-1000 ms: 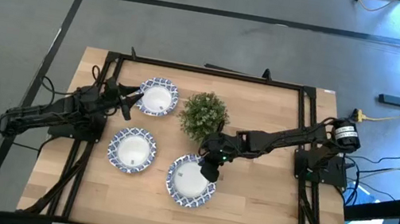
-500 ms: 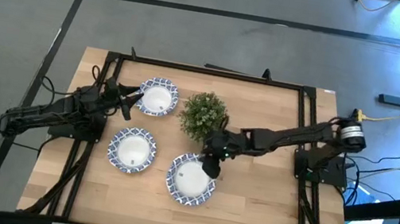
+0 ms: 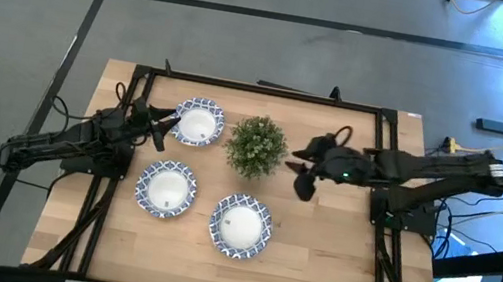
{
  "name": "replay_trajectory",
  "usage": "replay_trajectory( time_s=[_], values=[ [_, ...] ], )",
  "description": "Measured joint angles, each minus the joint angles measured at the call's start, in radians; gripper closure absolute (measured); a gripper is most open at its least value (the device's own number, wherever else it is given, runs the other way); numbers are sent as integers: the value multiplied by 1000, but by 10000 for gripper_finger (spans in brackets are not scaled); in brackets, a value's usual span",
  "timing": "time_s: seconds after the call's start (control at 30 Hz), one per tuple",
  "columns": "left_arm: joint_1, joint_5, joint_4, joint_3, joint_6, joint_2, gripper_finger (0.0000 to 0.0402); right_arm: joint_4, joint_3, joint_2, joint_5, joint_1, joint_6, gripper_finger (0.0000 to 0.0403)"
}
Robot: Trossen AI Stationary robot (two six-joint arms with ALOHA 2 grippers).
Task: Nest bowls inside each other
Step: Stack the white bowl on top of the other white bowl
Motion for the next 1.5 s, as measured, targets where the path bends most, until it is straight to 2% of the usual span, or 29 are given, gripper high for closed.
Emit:
replay_trajectory(
  time_s=[0.27,0.47,0.7,0.9,1.27,1.4,1.5],
  values=[
    [0,-9,3,-1,33,0,240,-157,0,-119,52,7,-2,233],
    [0,-8,0,-1,52,0,219,-370,0,-211,207,7,19,233],
    [0,-37,6,-1,25,0,203,-456,0,-371,265,8,-15,233],
    [0,-39,8,-1,25,0,203,-462,-38,-537,274,8,-54,233],
    [0,-38,8,-1,-19,0,205,-314,-311,-805,239,8,-37,233],
    [0,36,-4,0,-28,0,205,-240,-350,-850,241,8,-74,233],
    [0,87,-84,22,-29,31,205,-226,-352,-862,245,8,-81,233]
  ],
)
